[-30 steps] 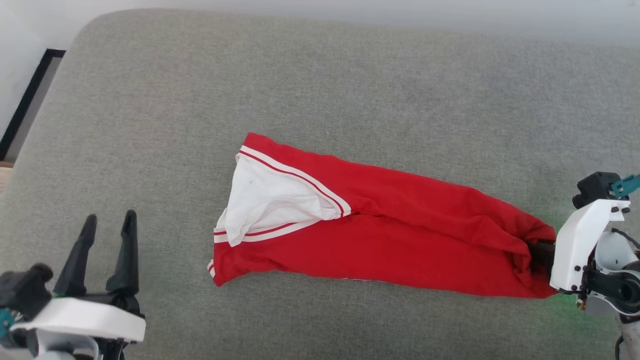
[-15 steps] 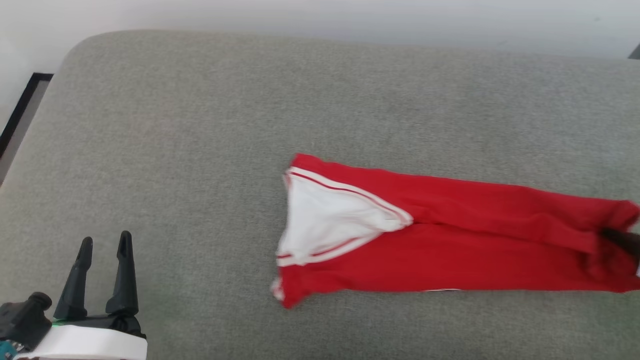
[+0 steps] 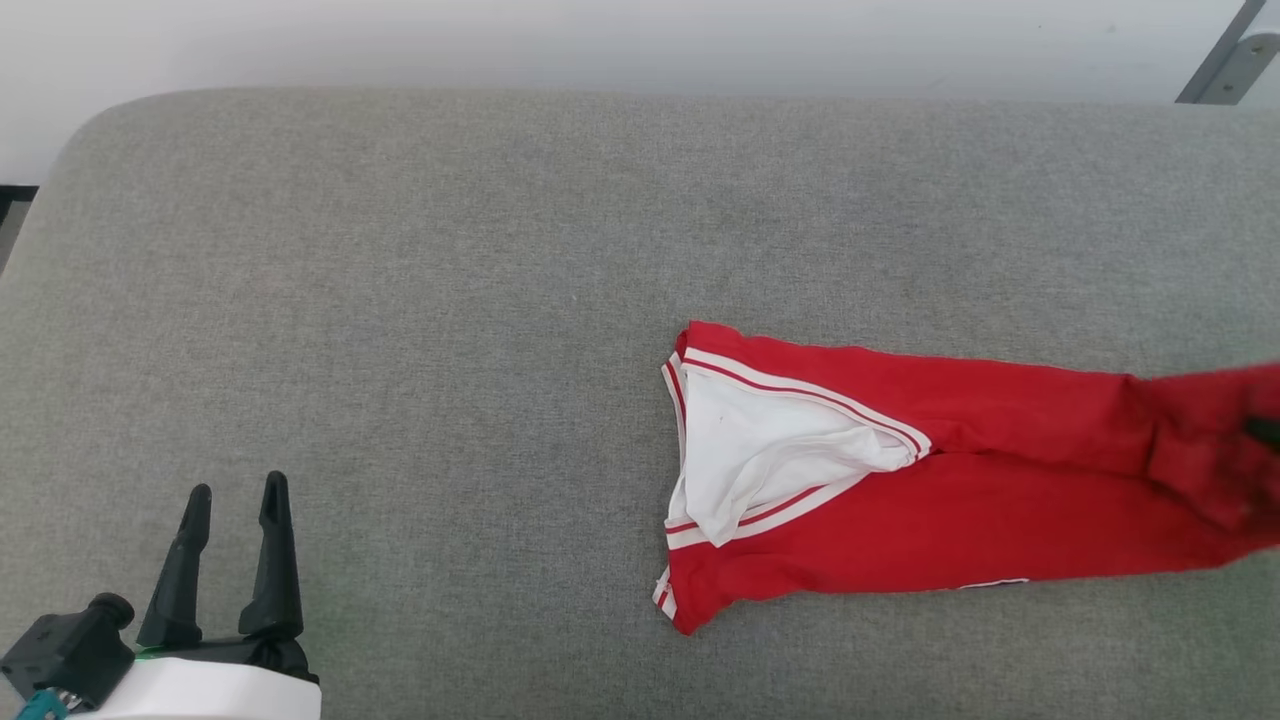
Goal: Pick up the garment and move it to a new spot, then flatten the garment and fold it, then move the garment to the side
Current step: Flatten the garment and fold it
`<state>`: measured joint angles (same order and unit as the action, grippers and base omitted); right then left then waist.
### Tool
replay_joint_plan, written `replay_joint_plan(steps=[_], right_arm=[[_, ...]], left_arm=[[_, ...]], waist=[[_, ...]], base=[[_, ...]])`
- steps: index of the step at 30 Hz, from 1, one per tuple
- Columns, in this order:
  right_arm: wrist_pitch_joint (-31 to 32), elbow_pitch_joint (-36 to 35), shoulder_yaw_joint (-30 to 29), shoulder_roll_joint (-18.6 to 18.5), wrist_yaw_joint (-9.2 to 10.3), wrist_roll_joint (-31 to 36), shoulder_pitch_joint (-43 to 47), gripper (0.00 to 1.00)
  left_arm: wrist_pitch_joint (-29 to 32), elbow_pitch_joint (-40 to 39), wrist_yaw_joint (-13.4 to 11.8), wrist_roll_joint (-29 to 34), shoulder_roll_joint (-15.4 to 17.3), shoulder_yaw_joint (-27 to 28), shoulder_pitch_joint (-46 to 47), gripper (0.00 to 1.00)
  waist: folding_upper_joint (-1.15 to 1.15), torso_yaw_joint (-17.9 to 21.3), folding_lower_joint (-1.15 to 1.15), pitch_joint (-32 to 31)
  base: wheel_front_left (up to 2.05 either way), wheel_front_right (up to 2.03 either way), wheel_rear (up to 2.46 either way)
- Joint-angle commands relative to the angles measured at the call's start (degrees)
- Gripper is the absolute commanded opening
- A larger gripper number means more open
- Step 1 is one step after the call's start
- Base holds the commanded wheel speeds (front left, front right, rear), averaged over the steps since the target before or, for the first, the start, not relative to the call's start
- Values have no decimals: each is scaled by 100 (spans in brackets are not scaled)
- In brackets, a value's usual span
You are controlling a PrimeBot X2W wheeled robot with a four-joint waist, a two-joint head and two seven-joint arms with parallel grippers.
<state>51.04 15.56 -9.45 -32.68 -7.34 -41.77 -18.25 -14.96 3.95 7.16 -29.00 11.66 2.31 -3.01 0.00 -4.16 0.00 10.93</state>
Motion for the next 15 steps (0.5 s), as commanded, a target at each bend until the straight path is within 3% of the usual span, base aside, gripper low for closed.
replay_joint_plan(steps=[1,8,15], right_arm=[[68,-252,48,137,-25,-171,-6,0],[287,-1457,767,551,-26,-175,168,0],[210,-1634,1690,990,-25,-121,-169,0]], left_arm=[[-28,1,28,33,0,31,29,100],[-28,-87,33,-72,52,-59,-35,100],[-28,-62,34,-134,79,-226,71,100]], waist=[[0,1,0,-11],[0,-111,0,-30],[0,-413,0,-27]], base=[[0,0,0],[0,0,0],[0,0,0]])
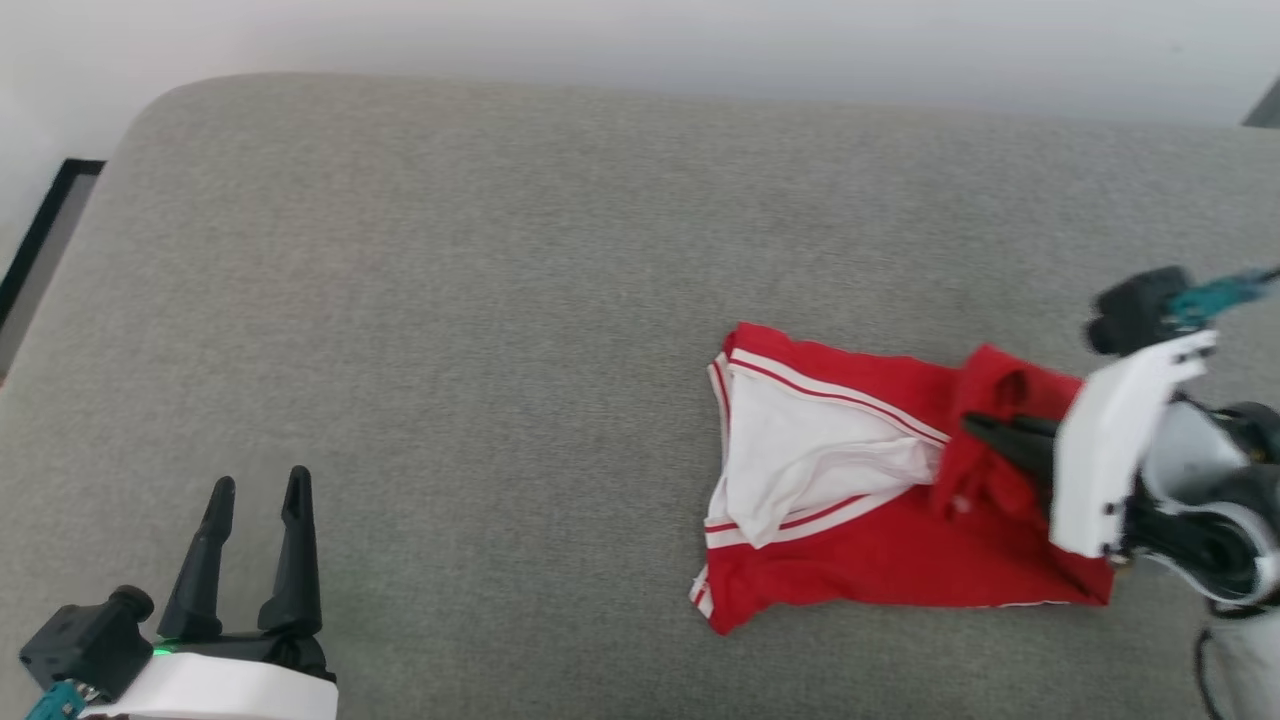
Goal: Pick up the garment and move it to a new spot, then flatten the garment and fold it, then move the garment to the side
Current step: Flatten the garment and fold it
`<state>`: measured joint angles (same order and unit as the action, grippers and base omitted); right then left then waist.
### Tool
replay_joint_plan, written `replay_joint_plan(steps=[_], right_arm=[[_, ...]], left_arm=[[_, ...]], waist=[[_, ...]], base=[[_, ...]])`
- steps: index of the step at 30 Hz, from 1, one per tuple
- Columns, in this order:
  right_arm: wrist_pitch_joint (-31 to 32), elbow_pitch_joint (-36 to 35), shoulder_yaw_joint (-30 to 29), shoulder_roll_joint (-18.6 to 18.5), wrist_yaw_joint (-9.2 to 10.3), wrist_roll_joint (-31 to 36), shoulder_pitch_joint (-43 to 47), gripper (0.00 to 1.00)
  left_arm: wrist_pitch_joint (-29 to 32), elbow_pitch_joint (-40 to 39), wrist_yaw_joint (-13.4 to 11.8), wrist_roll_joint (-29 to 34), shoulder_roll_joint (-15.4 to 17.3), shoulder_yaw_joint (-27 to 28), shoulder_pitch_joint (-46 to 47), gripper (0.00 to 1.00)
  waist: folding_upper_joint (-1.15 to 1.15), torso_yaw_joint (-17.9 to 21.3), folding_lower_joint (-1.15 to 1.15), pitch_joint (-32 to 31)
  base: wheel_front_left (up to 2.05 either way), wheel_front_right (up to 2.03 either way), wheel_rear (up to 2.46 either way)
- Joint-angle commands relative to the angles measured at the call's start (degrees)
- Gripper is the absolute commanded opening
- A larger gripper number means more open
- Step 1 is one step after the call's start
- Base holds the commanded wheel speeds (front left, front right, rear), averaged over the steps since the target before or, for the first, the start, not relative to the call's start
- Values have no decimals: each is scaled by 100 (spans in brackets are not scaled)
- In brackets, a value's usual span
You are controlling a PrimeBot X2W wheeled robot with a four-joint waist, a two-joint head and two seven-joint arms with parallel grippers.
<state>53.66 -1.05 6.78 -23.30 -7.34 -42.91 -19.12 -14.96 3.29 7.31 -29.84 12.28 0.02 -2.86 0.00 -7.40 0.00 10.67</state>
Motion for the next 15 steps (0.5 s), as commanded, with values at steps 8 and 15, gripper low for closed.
replay_joint_plan(steps=[8,15], right_arm=[[-325,599,928,253,-26,28,-536,0],[-637,1127,1553,371,-26,-98,-912,0]], left_arm=[[-27,93,19,-115,12,-215,186,100],[-27,155,20,-170,-7,-249,258,100]], waist=[[0,-514,0,22],[0,-707,0,42]], base=[[0,0,0],[0,0,0]])
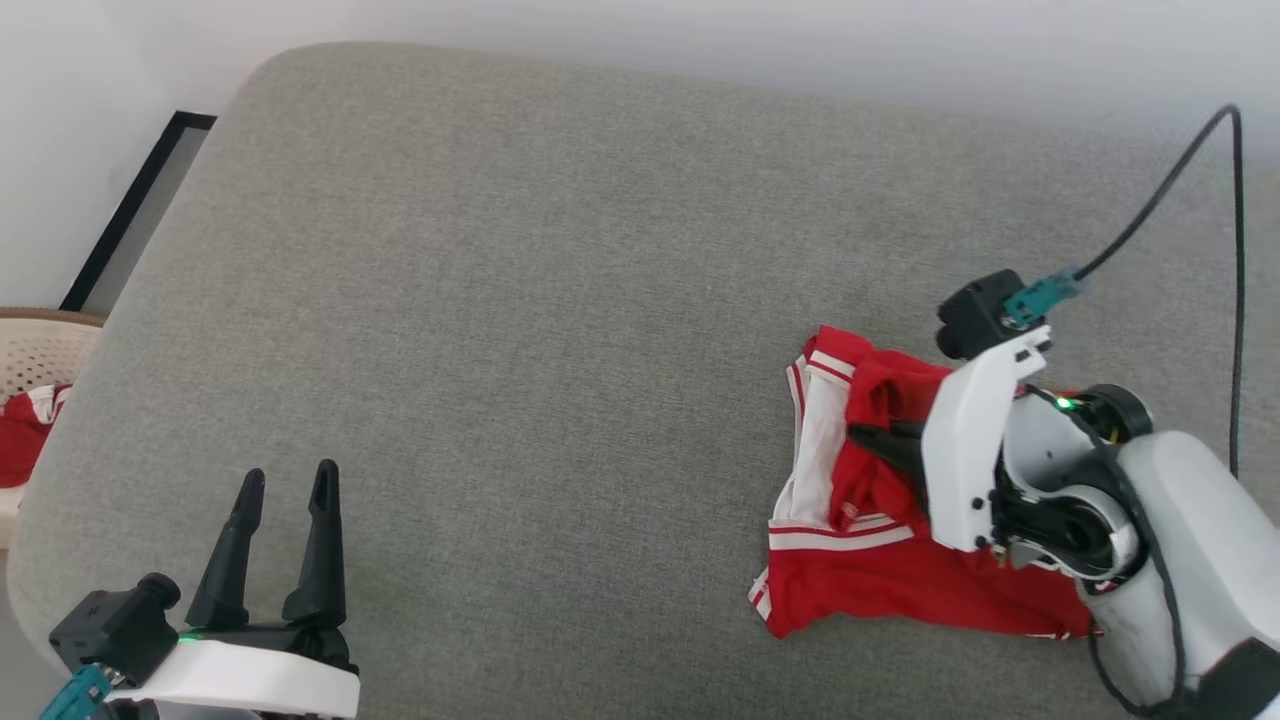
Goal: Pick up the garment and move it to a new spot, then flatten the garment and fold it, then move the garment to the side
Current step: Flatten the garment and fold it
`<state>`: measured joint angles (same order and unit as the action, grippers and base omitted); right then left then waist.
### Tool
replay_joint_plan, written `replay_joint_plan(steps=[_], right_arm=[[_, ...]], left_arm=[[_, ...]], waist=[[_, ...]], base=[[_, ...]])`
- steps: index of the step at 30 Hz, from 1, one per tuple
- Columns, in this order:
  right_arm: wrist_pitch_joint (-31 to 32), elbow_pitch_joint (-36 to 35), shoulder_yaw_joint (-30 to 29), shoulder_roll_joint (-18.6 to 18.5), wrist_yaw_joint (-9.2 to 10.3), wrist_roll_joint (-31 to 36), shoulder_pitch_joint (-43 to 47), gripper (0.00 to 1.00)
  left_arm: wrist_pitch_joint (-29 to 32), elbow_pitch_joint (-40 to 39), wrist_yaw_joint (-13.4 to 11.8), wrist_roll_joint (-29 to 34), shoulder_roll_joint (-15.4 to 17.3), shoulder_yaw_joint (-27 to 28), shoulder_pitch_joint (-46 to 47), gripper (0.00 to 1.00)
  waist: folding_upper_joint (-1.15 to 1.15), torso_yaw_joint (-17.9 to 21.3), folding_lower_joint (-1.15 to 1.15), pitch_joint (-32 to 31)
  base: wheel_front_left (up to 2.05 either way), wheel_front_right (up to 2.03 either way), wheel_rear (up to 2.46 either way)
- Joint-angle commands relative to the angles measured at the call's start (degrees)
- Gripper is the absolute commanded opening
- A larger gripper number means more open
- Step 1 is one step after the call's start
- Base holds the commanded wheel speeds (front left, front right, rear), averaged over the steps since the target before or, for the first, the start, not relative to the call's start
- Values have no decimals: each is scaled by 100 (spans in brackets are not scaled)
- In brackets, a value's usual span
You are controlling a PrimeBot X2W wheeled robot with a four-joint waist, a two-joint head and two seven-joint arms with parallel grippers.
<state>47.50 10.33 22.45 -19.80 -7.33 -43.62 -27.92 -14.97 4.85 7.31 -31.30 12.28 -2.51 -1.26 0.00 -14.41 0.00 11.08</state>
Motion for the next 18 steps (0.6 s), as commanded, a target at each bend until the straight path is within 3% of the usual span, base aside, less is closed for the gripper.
replay_joint_plan(steps=[1,2,3,9,18], right_arm=[[-84,52,57,23,-27,-43,-77,11],[-143,105,123,5,-27,-59,-114,36],[-210,132,195,-14,-27,-86,-162,100],[-376,118,314,-195,-27,-348,-300,100],[-1023,-572,-19,-689,-27,-490,-90,100]], left_arm=[[-26,3,20,-31,-3,0,101,100],[-26,10,20,-28,2,-5,101,100],[-26,12,20,-35,3,-5,102,100],[-26,-40,20,-103,31,103,37,100],[-26,-163,20,-102,79,319,-90,100]], waist=[[0,-19,0,2],[0,-30,0,1],[0,-35,0,-1],[0,79,0,-24],[0,516,0,-80]], base=[[0,0,0],[0,0,0],[0,0,0],[0,0,0],[0,0,0]])
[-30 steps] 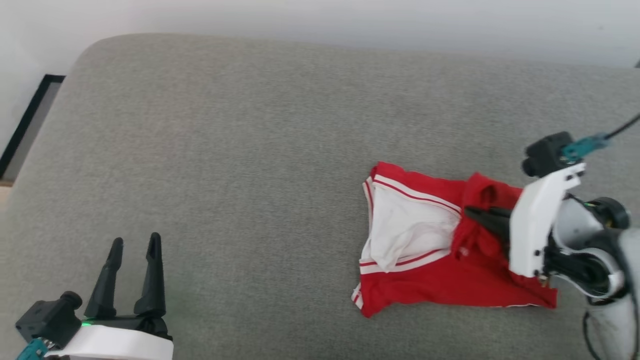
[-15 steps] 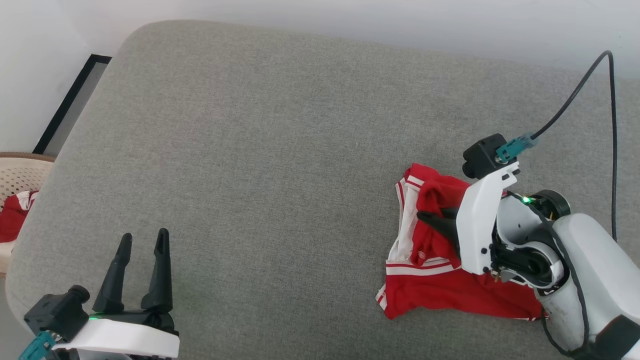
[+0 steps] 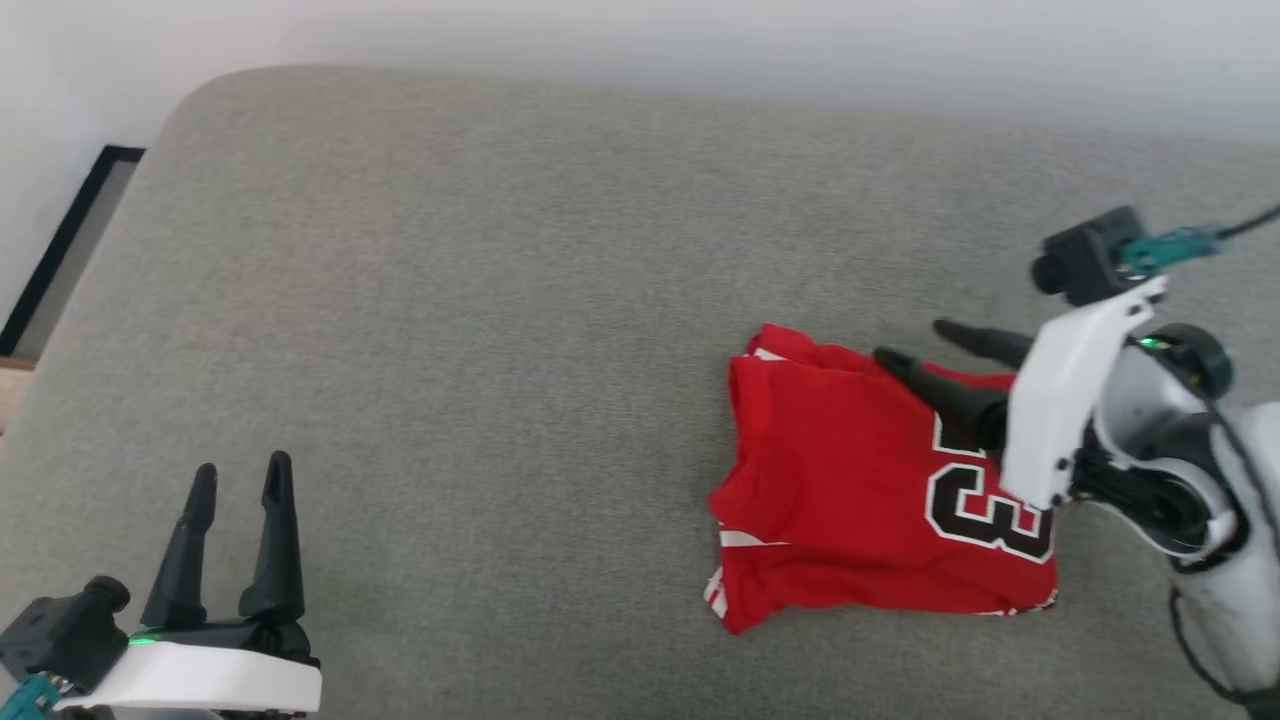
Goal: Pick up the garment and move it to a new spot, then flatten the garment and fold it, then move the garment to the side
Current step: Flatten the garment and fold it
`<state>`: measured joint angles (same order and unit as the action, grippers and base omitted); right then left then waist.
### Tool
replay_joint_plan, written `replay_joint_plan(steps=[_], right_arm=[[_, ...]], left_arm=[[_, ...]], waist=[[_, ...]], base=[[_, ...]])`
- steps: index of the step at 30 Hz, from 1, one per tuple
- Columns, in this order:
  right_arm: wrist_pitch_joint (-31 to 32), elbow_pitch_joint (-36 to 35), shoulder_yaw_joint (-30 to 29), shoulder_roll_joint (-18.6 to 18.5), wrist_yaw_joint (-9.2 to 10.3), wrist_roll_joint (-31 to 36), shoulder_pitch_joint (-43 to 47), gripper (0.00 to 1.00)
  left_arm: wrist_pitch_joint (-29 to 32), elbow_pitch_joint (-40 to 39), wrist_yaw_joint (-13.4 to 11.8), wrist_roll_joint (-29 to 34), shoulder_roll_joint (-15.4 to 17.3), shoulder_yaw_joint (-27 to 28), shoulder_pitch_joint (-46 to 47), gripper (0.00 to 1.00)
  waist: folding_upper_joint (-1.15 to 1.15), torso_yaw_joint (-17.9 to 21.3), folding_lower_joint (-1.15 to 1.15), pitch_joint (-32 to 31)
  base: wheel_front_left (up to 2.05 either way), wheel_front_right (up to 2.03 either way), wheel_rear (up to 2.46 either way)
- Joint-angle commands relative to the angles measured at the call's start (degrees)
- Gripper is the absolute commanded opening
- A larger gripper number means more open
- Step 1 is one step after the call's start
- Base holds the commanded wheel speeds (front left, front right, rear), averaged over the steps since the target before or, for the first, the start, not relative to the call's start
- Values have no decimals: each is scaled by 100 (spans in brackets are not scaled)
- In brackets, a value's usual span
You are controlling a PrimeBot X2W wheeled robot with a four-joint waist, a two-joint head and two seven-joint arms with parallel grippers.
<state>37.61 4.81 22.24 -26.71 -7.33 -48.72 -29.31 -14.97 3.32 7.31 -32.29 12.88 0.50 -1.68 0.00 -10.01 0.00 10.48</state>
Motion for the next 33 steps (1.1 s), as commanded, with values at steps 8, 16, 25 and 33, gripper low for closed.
replay_joint_plan(steps=[8,16,25,33], right_arm=[[-1267,-381,-672,-215,-27,281,586,100],[-2914,-473,-1150,-209,-28,960,1311,100],[-4318,-116,-1263,-161,-28,1585,1972,100],[-5105,525,-1506,-67,-14,1884,2439,100]], left_arm=[[-26,-177,20,83,77,173,-158,100],[-26,-293,20,270,139,273,-248,100],[-26,-398,21,490,90,429,-512,100],[-26,-476,21,561,186,420,-854,100]], waist=[[0,619,0,-130],[0,1124,0,-351],[0,1417,0,-682],[0,1472,0,-985]], base=[[0,0,0],[0,0,0],[0,0,0],[0,0,0]])
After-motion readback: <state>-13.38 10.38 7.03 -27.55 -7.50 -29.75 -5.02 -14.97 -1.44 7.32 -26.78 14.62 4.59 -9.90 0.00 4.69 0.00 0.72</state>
